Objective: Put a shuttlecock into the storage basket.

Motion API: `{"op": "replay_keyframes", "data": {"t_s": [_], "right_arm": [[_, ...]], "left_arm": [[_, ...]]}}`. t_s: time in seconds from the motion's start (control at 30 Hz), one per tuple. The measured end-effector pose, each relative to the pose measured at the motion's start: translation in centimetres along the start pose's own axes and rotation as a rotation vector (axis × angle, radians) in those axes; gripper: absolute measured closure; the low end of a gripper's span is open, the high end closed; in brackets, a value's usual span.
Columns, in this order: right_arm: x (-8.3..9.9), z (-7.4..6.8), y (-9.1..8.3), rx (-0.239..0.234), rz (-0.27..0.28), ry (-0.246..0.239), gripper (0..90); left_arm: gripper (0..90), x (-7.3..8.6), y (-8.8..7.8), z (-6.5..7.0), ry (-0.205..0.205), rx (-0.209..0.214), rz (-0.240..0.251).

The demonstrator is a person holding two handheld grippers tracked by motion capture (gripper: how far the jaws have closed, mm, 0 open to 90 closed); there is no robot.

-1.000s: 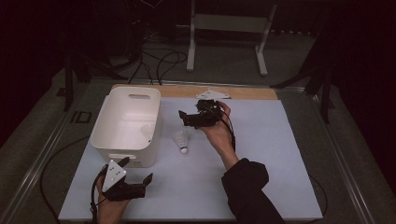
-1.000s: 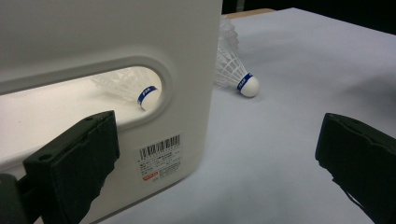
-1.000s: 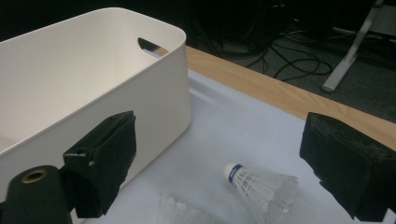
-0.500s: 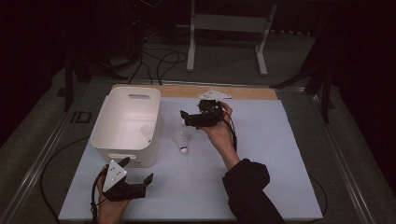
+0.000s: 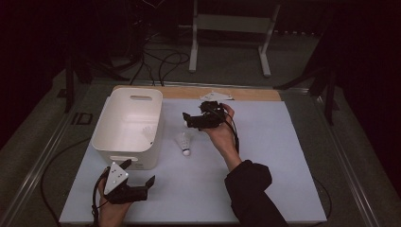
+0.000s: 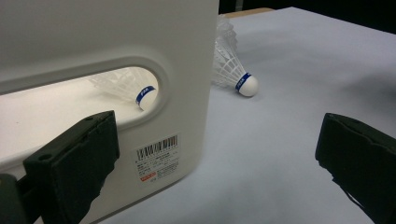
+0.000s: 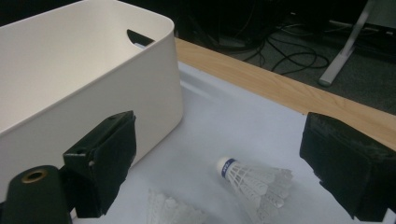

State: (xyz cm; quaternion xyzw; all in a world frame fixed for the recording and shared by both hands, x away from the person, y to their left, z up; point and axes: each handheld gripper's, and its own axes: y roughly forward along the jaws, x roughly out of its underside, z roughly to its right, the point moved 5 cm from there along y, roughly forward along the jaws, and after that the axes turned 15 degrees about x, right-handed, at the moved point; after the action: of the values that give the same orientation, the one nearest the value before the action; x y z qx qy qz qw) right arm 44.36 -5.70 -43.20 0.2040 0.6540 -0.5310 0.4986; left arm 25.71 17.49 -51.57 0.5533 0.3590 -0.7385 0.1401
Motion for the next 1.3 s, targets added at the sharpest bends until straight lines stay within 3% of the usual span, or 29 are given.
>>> {"op": "replay_keyframes", "data": {"t_s": [0.7, 1.3], "right_arm": [[1.3, 1.0, 1.0, 0.032, -0.038, -0.023, 10.9], [2.4, 1.5, 2.1, 0.023, -0.066, -0.014, 12.2]], "left_arm": [[0.1, 0.0, -0.1, 0.2, 0.009, -0.008, -0.008], [0.1, -0.1, -0.1, 0.3, 0.011, -0.007, -0.007]]}}
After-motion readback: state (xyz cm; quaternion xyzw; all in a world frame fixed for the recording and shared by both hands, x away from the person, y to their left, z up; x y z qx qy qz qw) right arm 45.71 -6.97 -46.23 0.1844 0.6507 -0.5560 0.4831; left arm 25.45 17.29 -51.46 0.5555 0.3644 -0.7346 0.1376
